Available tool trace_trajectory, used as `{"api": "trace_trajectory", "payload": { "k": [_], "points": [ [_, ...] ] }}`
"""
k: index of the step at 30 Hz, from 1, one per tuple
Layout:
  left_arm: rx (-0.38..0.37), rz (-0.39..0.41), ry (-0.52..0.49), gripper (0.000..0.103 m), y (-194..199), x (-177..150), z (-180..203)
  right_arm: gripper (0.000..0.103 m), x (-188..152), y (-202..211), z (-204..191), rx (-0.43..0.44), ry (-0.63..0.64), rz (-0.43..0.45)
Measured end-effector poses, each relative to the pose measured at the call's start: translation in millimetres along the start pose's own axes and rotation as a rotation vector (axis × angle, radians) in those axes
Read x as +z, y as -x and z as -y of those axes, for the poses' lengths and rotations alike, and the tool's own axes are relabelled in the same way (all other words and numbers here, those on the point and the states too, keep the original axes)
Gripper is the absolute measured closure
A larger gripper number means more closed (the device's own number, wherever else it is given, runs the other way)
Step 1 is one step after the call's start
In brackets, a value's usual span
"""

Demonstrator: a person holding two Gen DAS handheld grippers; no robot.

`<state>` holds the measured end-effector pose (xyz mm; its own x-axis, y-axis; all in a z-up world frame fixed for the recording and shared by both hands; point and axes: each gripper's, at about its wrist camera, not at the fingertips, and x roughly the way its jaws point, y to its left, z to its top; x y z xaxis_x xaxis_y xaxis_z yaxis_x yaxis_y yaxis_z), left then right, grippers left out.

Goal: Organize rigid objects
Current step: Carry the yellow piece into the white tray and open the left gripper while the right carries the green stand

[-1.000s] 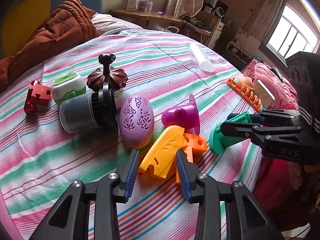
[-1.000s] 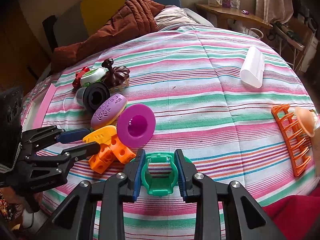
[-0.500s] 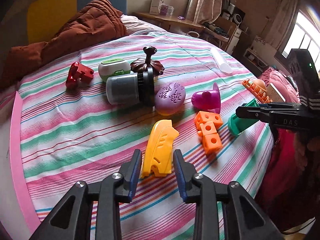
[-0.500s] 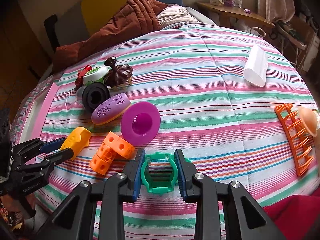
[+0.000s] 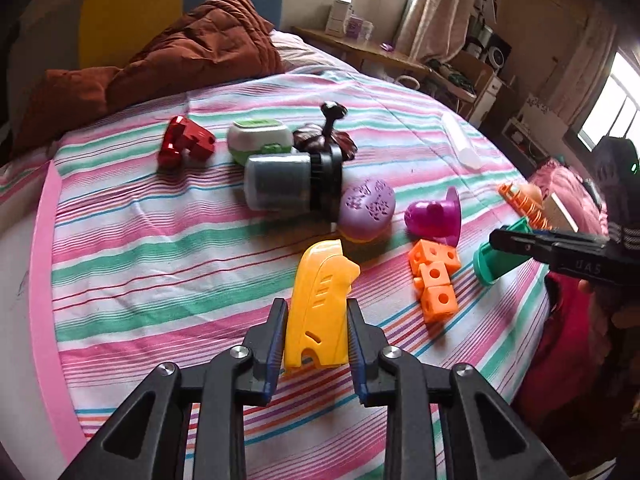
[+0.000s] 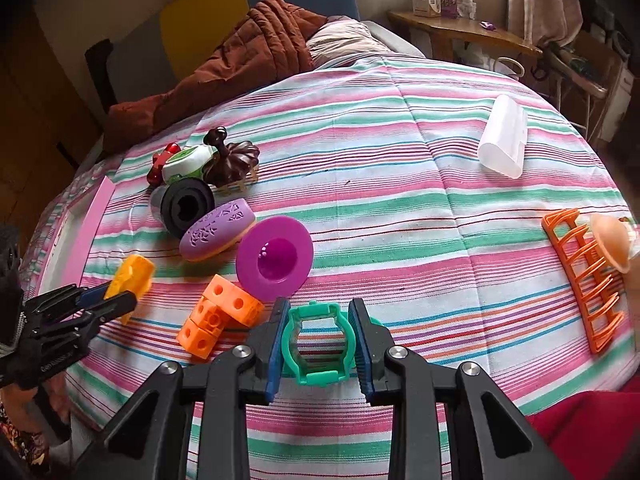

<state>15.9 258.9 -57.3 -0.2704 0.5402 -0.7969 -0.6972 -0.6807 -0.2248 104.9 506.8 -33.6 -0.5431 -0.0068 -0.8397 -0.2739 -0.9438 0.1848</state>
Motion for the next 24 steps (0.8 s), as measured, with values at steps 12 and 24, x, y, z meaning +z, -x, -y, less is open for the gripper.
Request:
{"api": "trace_trajectory", "payload": {
  "k": [12,24],
  "points": [
    [0.074,0.102,0.15,0.075,67,-2,-70,0.073,0,5,-4,-0.035,0.02,0.051],
    [0.302,0.104,0.33,0.076,93,5,-200,0.073,1,21,-6,-0.039,-0.014,0.124]
  ]
}}
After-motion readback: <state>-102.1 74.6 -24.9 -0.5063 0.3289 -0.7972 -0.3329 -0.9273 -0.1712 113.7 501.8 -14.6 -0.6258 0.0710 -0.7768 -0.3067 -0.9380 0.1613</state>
